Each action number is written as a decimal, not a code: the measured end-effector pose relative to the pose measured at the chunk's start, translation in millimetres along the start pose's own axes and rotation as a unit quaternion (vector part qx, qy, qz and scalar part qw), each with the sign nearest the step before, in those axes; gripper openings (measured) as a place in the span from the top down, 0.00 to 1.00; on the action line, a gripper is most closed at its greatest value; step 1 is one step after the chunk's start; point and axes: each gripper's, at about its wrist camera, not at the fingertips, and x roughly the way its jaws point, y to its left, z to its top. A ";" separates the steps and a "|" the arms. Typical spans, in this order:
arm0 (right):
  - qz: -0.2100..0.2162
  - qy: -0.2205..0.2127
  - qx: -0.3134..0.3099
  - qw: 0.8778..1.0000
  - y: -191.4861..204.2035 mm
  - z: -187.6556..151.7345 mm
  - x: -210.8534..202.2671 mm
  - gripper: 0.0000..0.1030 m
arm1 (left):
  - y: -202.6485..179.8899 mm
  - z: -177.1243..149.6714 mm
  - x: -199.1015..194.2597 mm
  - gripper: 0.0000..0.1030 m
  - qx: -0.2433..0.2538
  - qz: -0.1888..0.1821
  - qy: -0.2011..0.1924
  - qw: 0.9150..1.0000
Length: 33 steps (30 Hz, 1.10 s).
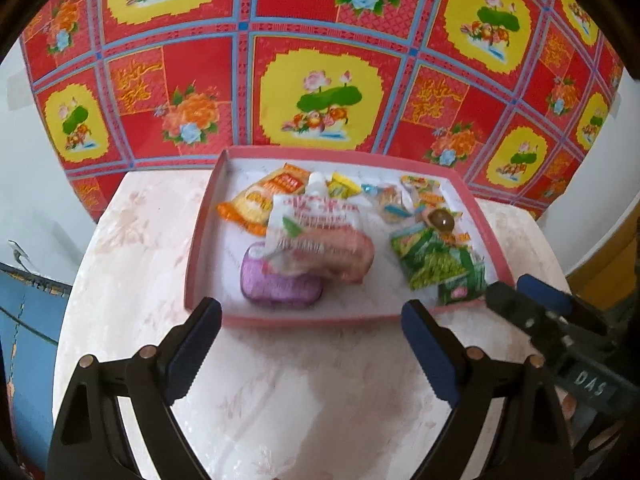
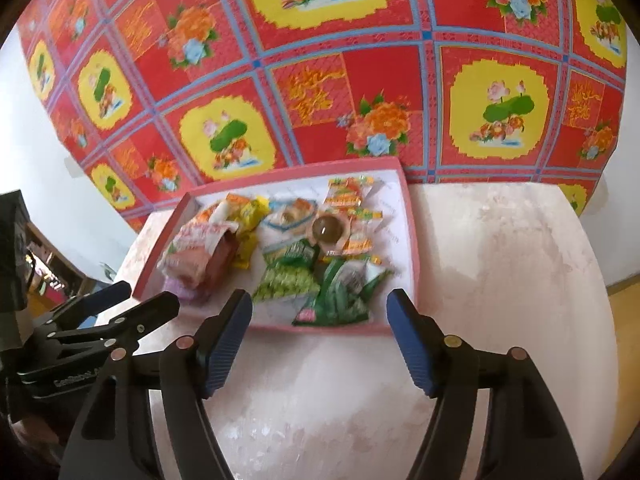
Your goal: Organize snacks
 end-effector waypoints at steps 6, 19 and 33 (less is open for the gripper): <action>-0.014 0.021 -0.019 1.000 6.5 -15.8 7.6 0.30 | -2.2 -11.5 5.1 0.09 0.014 0.016 0.009 1.000; -0.054 0.045 -0.018 0.997 2.5 -20.9 25.1 0.30 | -2.2 -27.7 33.0 0.09 0.019 0.024 0.056 0.998; -0.086 0.061 -0.044 0.993 8.0 -33.7 37.0 0.28 | -10.0 -32.7 39.6 0.10 0.037 0.055 0.053 0.996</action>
